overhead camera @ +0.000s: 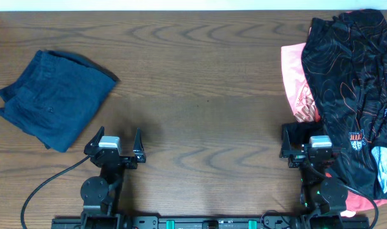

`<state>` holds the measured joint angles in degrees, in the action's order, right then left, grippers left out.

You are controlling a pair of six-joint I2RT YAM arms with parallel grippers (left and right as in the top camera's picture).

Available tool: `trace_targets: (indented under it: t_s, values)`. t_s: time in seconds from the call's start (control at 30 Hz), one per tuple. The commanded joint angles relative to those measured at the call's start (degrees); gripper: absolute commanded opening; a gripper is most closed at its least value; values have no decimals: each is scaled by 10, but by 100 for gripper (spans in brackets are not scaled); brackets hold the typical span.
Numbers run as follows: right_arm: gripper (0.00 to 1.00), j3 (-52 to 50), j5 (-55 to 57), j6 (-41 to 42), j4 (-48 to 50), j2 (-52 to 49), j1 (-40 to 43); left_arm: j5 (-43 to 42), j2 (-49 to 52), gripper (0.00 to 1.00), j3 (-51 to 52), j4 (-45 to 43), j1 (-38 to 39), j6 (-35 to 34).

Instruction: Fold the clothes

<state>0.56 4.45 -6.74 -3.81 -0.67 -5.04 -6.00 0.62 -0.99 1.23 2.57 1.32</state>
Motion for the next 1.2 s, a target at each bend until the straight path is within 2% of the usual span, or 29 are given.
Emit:
trace_targets:
  t_s: [0.0,0.53,0.7,0.83,0.97,1.17]
  values:
    - [99,-3,-4,-6,0,3,6,-6,-4,98,8,21,-2,4]
    - [99,-2,-34,12,7,3,5,-6,-3,98,8,21,-2,0]
    - [99,-1,3,74,5,2,5,-9,0,98,3,28,-2,-80]
    - [99,24,31,111,-32,-18,5,-16,23,98,-22,52,-2,-91]
    - [99,89,65,147,-106,-81,6,-24,79,98,-84,93,-2,-91]
    - [99,231,77,166,-213,-263,15,-23,222,98,-232,222,-2,-91]
